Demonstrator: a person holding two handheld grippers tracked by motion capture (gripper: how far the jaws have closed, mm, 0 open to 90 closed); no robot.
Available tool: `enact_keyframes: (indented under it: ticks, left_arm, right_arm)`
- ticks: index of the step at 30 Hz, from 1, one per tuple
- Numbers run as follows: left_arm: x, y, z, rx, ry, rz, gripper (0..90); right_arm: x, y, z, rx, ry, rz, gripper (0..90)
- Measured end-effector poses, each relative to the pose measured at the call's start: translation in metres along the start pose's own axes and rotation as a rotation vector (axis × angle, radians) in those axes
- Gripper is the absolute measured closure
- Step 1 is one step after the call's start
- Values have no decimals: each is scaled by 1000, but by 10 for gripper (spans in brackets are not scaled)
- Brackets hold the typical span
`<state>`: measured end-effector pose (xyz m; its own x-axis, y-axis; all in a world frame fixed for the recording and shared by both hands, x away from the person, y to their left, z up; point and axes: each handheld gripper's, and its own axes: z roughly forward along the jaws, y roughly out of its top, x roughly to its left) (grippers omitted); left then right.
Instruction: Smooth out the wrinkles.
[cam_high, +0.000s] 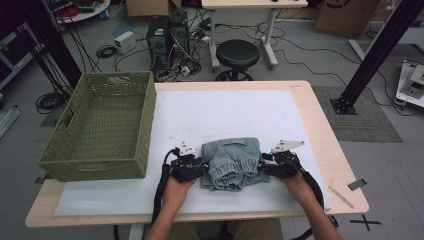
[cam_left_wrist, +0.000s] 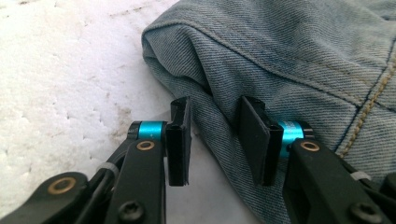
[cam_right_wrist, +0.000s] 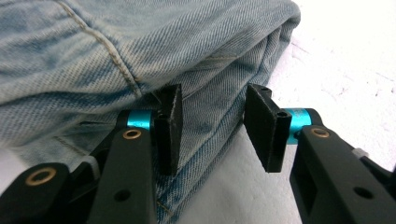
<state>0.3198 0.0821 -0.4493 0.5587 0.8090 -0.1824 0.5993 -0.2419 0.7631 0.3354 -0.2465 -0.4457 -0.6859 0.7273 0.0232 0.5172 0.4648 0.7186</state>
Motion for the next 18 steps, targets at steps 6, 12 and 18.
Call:
enact_keyframes:
  ticks: [6,12,18]
  left_arm:
    - [-4,8,4,6,60,4,826]
    - [3,16,11,2,82,-7,836]
    - [9,20,15,-6,109,-16,842]
  right_arm:
    - [2,1,2,19,-9,31,720]
    - [5,1,3,7,-29,52,722]
    - [5,6,9,1,-51,43,725]
